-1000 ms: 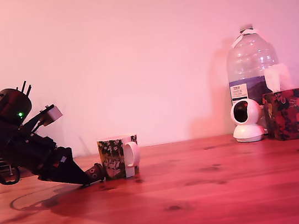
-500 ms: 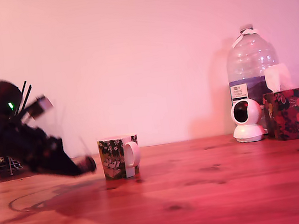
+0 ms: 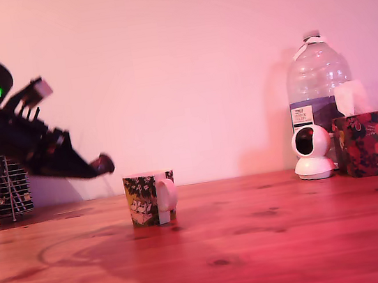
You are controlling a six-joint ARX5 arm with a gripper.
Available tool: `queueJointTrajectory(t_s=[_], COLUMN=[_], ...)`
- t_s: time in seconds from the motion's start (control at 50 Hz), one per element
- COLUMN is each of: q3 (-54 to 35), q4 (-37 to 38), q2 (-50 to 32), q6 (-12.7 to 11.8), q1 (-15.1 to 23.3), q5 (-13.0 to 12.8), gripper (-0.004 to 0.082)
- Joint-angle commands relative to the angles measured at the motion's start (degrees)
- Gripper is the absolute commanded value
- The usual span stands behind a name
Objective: Pick up the coffee capsules from the table one by one and drop them inside the nearest coffee cup
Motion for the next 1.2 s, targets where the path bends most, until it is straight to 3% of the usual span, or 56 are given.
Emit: queueJointTrajectory(t_s=[0.0, 0.2, 0.56, 0.9, 1.1, 1.18], q3=[0.2, 1.79, 7.91, 15.26, 19.69, 20.7], q4=[0.79, 0.61, -2.89, -10.29, -15.19, -16.26], q2=[-0.35, -0.35, -0.15, 3.74, 8.83, 10.12], q6=[-1.09, -1.2, -1.16, -0.77, -0.44, 0.35], q1=[-1.33, -4.57, -9.05, -10.14, -10.32, -10.4], q5=[0.2, -0.42, -5.79, -8.9, -9.38, -11.04], gripper=[0.0183, 0.0183, 0.0183, 0.0183, 0.0183, 0.0183])
